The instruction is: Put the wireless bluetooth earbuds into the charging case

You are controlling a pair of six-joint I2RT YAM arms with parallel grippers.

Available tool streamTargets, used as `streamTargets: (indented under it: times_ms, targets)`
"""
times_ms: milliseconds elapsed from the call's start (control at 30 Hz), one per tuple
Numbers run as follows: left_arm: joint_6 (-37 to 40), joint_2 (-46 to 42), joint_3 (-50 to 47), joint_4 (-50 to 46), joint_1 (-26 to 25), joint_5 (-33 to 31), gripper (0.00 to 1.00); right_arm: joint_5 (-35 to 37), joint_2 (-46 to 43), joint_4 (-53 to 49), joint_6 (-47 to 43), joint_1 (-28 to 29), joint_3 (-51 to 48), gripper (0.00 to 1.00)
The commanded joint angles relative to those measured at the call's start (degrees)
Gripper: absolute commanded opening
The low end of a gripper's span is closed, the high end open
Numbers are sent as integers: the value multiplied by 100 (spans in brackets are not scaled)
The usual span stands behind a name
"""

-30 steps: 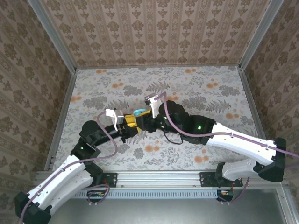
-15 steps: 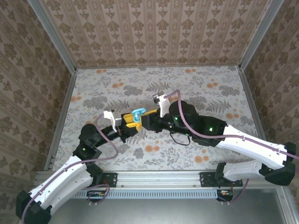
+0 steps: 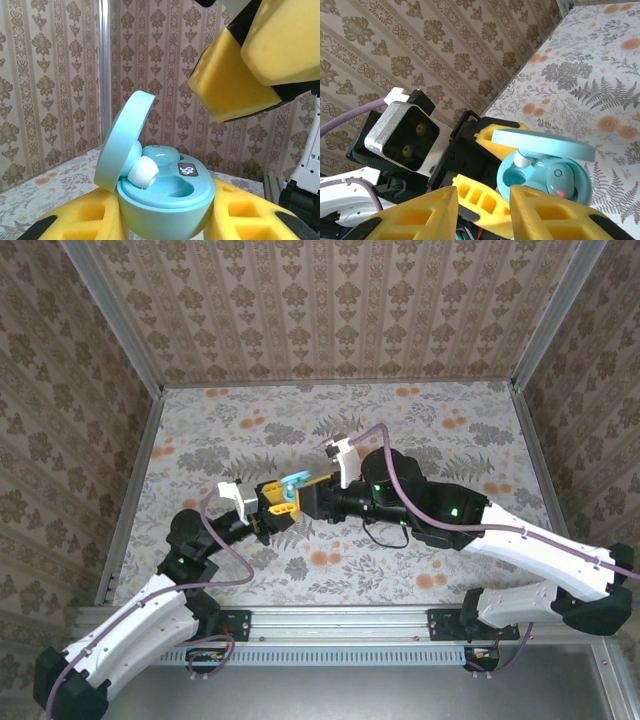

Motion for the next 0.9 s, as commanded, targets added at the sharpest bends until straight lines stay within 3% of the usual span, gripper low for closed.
streamTargets:
  times_ms: [0, 500, 867]
  targets:
    - [238, -78, 91, 143, -43, 2, 22, -168, 136, -215, -1, 22, 278, 33]
    - [322, -73, 197, -109, -65, -2, 23, 101, 782, -943, -595, 8, 993, 34]
    - [278, -81, 381, -488, -62, 36, 23, 227, 1163, -1621, -972, -58, 1436, 47]
